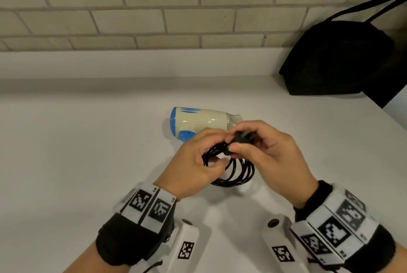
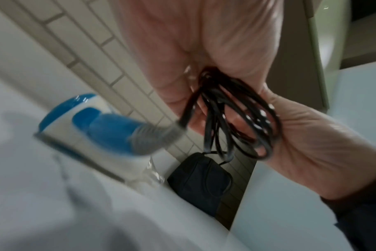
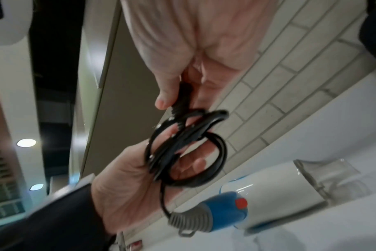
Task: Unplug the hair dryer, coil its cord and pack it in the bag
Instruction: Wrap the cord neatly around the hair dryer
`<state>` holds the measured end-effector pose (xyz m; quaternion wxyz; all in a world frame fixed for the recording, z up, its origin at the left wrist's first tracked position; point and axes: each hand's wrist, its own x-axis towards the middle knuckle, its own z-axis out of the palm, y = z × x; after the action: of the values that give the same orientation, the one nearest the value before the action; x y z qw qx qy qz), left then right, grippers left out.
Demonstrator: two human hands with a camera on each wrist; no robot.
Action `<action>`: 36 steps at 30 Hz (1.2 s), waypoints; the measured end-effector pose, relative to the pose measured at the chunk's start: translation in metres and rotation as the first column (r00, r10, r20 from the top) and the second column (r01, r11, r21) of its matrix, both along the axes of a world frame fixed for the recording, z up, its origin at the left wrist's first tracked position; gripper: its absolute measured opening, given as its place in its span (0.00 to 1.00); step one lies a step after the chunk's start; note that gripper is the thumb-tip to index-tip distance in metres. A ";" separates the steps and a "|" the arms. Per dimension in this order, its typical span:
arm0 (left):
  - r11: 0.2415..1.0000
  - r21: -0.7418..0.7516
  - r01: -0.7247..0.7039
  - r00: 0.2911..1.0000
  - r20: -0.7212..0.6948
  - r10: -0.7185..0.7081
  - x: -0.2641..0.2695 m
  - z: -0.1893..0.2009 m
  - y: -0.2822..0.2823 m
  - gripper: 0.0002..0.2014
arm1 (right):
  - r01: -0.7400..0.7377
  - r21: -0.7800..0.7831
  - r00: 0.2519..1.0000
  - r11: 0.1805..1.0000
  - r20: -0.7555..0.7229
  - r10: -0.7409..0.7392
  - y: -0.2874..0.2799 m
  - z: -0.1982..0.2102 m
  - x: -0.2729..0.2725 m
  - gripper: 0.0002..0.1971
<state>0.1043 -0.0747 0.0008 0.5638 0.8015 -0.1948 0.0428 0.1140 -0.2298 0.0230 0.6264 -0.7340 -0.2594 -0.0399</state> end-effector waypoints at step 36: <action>0.995 0.075 -0.073 0.997 0.036 0.070 -0.007 -0.015 -0.005 0.08 | 0.150 0.164 0.935 0.975 -0.345 -0.086 -0.006 -0.005 0.005 0.09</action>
<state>0.0971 -0.0793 -0.0143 0.5277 0.8279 -0.1769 0.0691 0.1189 -0.2363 0.0184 0.7241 -0.6821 -0.0993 0.0237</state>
